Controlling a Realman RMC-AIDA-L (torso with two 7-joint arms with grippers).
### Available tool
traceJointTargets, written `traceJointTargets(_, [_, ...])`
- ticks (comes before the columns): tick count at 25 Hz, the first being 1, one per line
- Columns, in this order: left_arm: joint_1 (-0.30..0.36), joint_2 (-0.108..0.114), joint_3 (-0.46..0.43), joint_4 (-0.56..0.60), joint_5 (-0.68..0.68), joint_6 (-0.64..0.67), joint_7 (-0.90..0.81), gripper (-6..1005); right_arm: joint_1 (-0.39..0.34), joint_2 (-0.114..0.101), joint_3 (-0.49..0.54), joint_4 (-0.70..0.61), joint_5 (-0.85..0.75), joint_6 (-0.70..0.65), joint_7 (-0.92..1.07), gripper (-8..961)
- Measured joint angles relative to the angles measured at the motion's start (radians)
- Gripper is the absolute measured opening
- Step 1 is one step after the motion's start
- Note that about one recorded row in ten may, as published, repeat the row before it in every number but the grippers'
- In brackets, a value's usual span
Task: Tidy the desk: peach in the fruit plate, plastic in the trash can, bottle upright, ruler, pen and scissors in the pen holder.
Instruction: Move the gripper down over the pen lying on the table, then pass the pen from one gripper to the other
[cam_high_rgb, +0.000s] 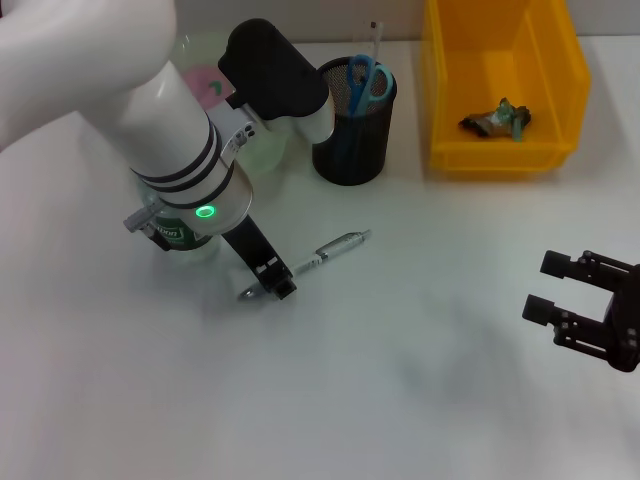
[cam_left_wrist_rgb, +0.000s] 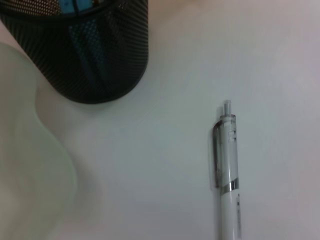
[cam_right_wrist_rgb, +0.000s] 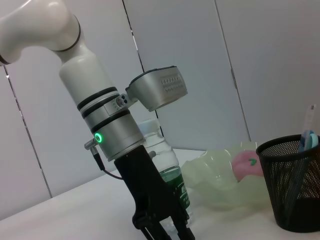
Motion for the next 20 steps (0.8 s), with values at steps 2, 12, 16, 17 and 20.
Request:
traceJointTargets(2, [0.000,0.000,0.003,-0.002,0.000,0.000,0.000,463,0.001,-0.001,0.000,0.003,0.000,0.002,-0.001,626])
traceJointTargets(12, [-0.006,0.000,0.015,-0.008,0.000,-0.001,-0.004,418,0.005,-0.004,0.000,0.010,0.000,0.011,-0.004,620])
traceJointTargets(16, [-0.007,0.000,0.015,-0.008,0.001,-0.002,-0.003,390,0.006,-0.005,0.000,0.010,0.000,0.010,-0.004,618])
traceJointTargets(17, [-0.007,0.000,0.015,-0.008,0.001,-0.002,-0.001,384,0.005,-0.005,0.000,0.010,0.000,0.011,-0.003,617])
traceJointTargets(20, [-0.007,0.000,0.015,-0.008,0.001,-0.002,0.000,363,0.006,-0.005,0.004,0.009,0.000,0.011,-0.001,615])
